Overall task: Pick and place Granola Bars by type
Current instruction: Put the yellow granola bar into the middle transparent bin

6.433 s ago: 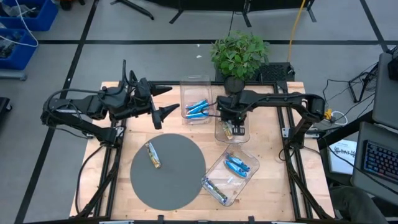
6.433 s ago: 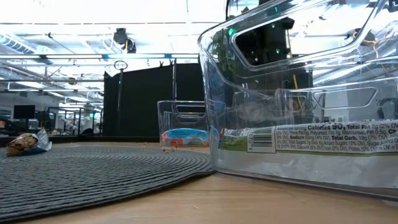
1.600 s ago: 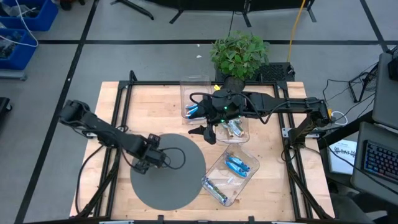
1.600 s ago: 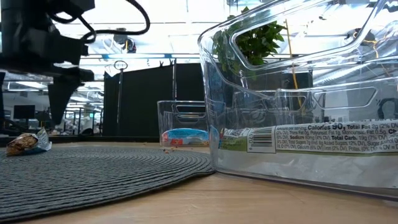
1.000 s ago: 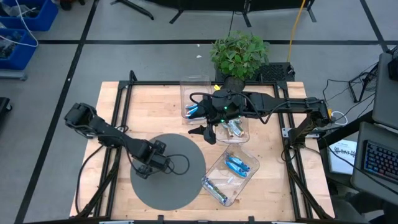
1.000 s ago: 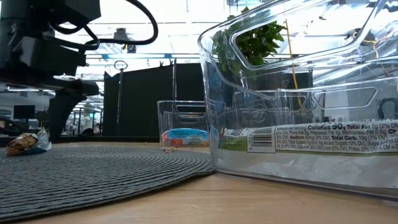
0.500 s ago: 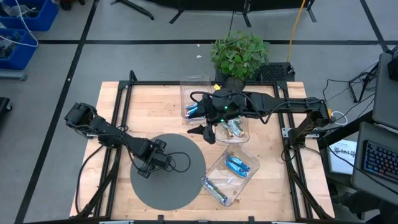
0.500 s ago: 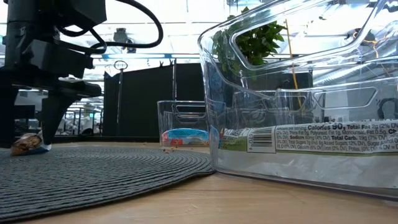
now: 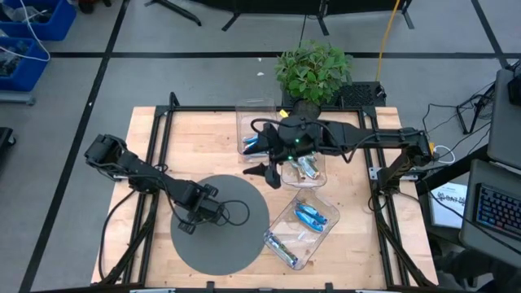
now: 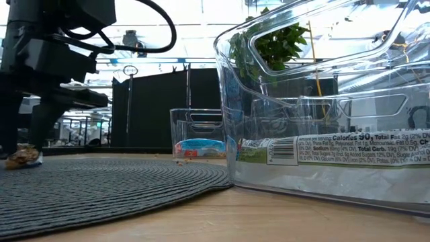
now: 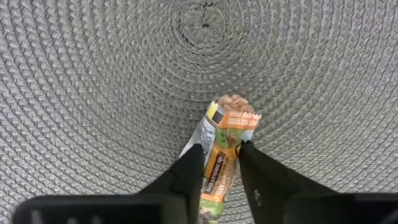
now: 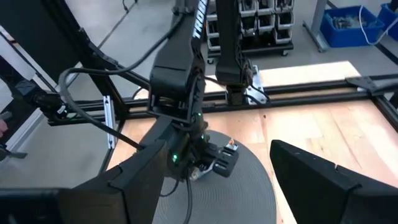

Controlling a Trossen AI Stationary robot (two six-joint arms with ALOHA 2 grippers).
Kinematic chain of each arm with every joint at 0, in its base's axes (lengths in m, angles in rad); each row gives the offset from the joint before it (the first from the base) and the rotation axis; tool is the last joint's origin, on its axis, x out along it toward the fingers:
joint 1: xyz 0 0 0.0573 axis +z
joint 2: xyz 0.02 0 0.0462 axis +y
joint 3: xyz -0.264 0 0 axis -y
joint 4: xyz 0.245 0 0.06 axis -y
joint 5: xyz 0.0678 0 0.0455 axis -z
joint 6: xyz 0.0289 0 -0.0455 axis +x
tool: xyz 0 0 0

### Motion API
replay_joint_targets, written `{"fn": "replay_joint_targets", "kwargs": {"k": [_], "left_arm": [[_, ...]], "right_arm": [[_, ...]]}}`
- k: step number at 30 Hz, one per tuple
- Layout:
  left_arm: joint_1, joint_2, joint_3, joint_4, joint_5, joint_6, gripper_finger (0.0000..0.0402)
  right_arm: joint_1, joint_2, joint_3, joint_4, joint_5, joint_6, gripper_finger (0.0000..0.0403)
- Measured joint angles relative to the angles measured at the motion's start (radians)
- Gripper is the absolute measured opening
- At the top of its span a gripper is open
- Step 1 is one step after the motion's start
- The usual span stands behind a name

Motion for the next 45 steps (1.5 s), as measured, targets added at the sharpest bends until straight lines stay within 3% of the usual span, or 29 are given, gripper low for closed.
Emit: {"fn": "replay_joint_targets", "kwargs": {"k": [8, 18, 28, 35, 45], "left_arm": [[0.0, -0.006, -0.041, 0.039, 0.013, -0.058, 0.0009], [0.0, -0.017, -0.025, 0.014, -0.017, -0.164, 0.0002], [0.04, -0.106, 0.131, -0.118, -0.129, -0.245, 0.0001], [0.091, -0.142, 0.274, -0.211, -0.183, -0.269, 0.0001], [0.185, -0.148, 0.523, -0.205, -0.291, -0.267, 0.0]], "right_arm": [[0.008, 0.0, 0.0, 0.024, 0.0, -0.009, 0.0279], [0.008, 0.0, 0.0, 0.035, 0.002, -0.019, 0.0279], [-0.001, -0.027, 0.0, 0.053, 0.011, -0.062, 0.0279], [-0.004, -0.089, 0.0, 0.049, 0.161, -0.13, 0.0279], [-0.006, -0.179, 0.0, 0.022, 0.357, -0.205, 0.0279]]}}
